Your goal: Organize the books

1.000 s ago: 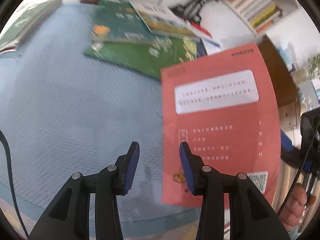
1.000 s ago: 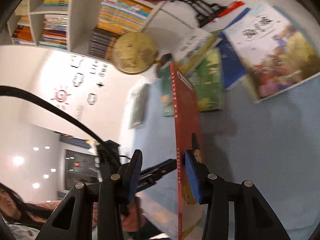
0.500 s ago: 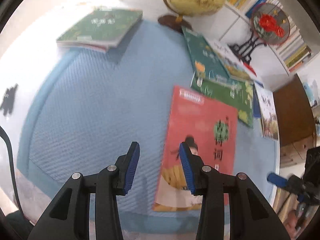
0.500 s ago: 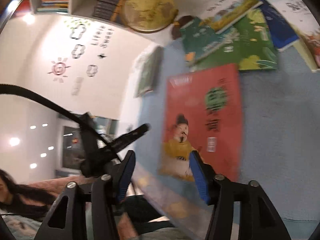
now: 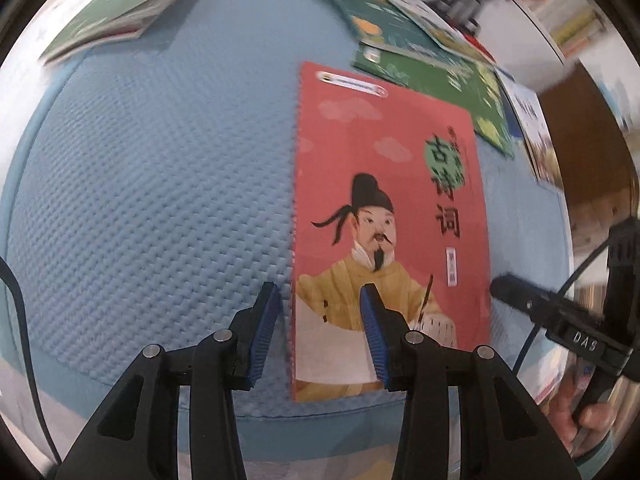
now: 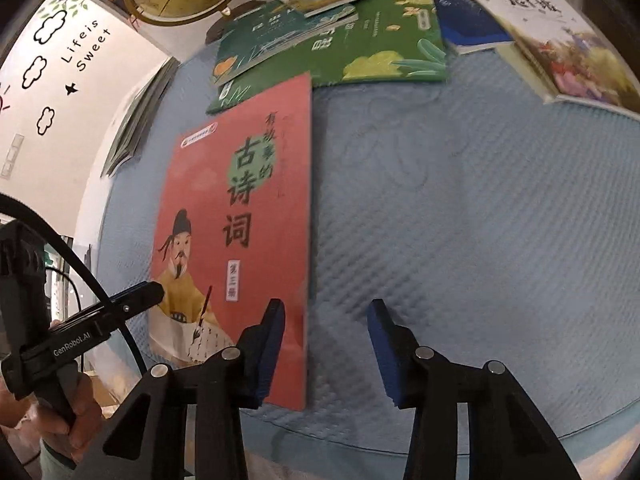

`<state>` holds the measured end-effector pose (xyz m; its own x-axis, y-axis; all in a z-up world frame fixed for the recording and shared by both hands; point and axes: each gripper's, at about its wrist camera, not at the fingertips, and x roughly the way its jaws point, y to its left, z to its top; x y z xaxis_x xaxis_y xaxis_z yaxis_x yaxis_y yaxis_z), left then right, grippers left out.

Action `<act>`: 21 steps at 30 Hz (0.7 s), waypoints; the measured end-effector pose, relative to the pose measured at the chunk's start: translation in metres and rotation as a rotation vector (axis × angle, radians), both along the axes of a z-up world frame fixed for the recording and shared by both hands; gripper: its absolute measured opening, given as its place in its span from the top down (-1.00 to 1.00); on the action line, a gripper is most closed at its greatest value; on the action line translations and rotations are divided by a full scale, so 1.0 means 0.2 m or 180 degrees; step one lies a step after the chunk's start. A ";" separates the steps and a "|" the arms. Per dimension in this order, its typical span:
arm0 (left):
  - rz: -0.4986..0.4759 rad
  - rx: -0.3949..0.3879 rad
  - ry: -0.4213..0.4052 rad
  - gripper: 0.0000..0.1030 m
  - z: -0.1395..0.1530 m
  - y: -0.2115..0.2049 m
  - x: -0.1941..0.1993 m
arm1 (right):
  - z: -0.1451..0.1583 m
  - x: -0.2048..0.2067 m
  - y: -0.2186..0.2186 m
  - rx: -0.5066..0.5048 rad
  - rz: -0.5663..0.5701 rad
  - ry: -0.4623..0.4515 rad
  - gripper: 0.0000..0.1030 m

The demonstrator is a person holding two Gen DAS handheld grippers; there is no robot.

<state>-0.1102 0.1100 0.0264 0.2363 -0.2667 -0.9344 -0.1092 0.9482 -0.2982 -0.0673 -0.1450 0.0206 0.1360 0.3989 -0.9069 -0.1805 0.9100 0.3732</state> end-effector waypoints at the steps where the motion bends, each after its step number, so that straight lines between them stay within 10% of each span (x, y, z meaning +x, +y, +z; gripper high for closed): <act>1: -0.0080 0.0023 -0.0004 0.23 0.00 -0.01 0.00 | 0.00 -0.01 0.02 -0.0022 0.0049 -0.0030 0.17; 8: -0.0220 -0.0373 -0.0037 0.22 -0.01 -0.07 0.01 | 0.01 -0.05 0.01 -0.0119 0.0148 -0.0057 0.16; 21: -0.0418 -0.0321 -0.0038 0.22 -0.03 -0.27 0.08 | 0.02 -0.06 -0.19 -0.0194 0.0170 -0.0052 0.16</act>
<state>-0.0944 0.0565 0.0206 0.2042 -0.3882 -0.8987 0.0178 0.9193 -0.3931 -0.0793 -0.1827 0.0240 0.1311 0.3502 -0.9275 -0.2351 0.9198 0.3140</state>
